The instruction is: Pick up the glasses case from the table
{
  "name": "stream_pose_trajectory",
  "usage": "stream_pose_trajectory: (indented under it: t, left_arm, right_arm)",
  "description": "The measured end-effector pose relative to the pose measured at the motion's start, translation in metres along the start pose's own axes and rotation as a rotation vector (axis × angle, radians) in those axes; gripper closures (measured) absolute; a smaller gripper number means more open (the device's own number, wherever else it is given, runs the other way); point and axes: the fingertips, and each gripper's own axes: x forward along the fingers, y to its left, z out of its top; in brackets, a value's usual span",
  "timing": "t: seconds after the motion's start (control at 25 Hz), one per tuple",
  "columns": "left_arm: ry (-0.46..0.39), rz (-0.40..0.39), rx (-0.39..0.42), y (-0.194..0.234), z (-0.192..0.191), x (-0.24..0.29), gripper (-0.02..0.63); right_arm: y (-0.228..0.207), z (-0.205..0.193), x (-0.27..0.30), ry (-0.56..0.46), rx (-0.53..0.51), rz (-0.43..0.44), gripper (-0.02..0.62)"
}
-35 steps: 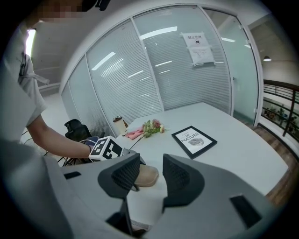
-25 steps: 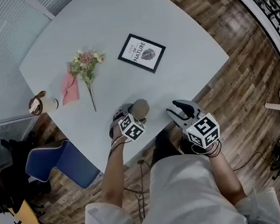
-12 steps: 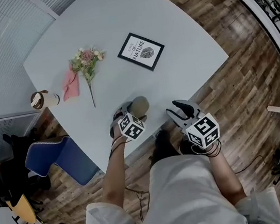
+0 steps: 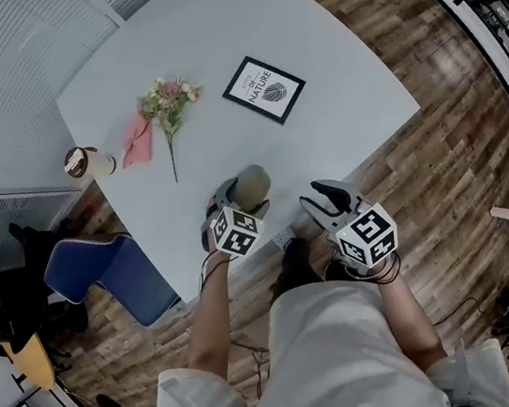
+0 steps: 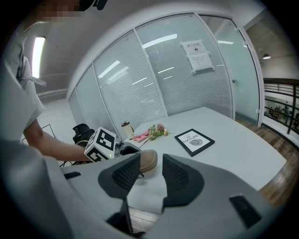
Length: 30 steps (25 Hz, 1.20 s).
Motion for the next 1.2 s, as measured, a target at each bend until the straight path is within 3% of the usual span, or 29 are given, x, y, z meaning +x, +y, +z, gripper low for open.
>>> stream_pose_trajectory:
  t: [0.56,1.2]
  left_arm:
    - [-0.272,-0.003,-0.422,-0.023,0.021,-0.056,0.215]
    - [-0.455,-0.010,-0.725,-0.077,0.010,-0.116,0.215]
  right_arm:
    - [0.029,-0.011,-0.026,-0.004,-0.042,0.079,0.449]
    - [0.075,-0.028,-0.058,-0.041,-0.062,0.183,0.451]
